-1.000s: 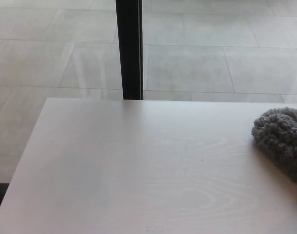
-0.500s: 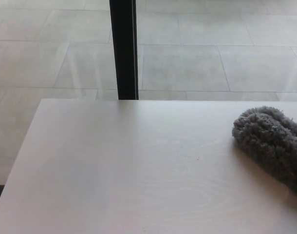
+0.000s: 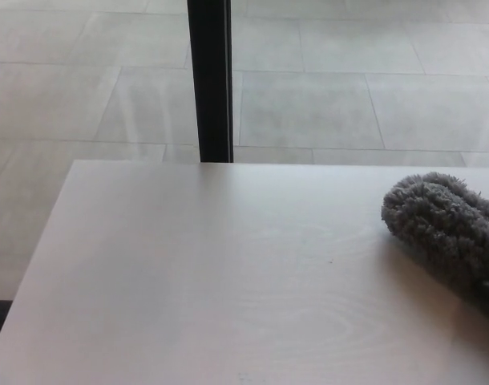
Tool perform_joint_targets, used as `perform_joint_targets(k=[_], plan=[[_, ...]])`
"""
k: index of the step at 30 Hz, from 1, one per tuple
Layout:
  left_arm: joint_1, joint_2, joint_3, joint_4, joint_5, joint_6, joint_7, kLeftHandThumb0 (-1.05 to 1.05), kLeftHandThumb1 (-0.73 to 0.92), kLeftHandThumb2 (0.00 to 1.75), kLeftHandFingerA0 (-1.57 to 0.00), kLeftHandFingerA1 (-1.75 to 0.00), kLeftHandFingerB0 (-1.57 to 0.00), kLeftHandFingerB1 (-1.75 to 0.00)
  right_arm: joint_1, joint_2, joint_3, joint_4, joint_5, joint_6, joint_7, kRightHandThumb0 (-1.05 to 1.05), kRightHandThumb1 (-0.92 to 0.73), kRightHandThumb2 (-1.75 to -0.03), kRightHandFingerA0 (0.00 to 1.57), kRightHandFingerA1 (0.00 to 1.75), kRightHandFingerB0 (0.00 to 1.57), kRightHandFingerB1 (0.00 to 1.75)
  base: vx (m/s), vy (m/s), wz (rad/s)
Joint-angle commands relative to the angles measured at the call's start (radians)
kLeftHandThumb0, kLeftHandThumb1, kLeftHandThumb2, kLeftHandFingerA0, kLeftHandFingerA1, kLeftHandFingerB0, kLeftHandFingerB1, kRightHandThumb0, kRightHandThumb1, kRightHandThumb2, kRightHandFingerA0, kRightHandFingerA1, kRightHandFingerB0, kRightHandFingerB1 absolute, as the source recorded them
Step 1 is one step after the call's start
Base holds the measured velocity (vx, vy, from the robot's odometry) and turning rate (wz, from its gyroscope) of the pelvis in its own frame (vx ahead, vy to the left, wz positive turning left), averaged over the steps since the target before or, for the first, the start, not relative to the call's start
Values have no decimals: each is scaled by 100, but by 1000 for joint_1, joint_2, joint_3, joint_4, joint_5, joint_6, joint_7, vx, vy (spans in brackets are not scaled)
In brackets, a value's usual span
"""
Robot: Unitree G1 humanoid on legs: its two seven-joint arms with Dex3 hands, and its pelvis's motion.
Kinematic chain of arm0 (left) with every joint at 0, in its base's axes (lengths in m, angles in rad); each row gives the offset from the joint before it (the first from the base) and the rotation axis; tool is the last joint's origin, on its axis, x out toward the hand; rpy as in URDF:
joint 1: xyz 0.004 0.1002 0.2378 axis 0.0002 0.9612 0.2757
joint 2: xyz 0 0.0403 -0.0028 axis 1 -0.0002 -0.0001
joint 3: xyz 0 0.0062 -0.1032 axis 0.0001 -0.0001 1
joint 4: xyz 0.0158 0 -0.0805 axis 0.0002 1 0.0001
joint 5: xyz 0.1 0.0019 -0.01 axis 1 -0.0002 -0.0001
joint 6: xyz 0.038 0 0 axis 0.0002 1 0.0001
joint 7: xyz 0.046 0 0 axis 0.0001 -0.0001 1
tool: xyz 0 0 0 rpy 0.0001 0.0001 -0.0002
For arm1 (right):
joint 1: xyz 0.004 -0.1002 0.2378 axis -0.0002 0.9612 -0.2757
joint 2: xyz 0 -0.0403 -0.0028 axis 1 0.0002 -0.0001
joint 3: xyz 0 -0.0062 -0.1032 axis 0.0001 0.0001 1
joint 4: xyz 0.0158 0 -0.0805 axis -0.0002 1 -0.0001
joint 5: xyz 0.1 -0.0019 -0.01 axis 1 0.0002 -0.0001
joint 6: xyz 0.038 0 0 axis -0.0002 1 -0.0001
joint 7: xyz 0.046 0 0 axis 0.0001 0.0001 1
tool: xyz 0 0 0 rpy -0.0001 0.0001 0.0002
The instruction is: The robot uses its right hand to pick up the duster kept in the middle of the desk and use it to wipe the desk by swiping its surface twice
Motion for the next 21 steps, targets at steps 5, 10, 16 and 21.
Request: perform_joint_targets(k=[5,10,16,21], plan=[[7,11,12,0,-13,-9,19,-56,56,95,-48,-69,-35,-58,92,-198,-123,-280,141,68,342,-105,-78,-67,0,0,0,0,0,0,0],[7,18,6,-6,-10,-9,8,-56,58,96,-47,-69,-33,-58,239,-291,-273,-467,233,50,374,-105,-85,-68,0,0,0,0,0,0,0],[9,17,2,-7,-5,-11,20,-55,59,97,-49,-70,-38,-60,494,-390,-548,-655,307,92,380,-103,-74,-85,0,0,0,0,0,0,0],[13,17,0,-12,-4,-19,20,-54,76,62,-51,-66,-45,-50,629,-224,-925,-647,501,90,230,-105,-62,-104,0,35,0,25,0,0,0]])
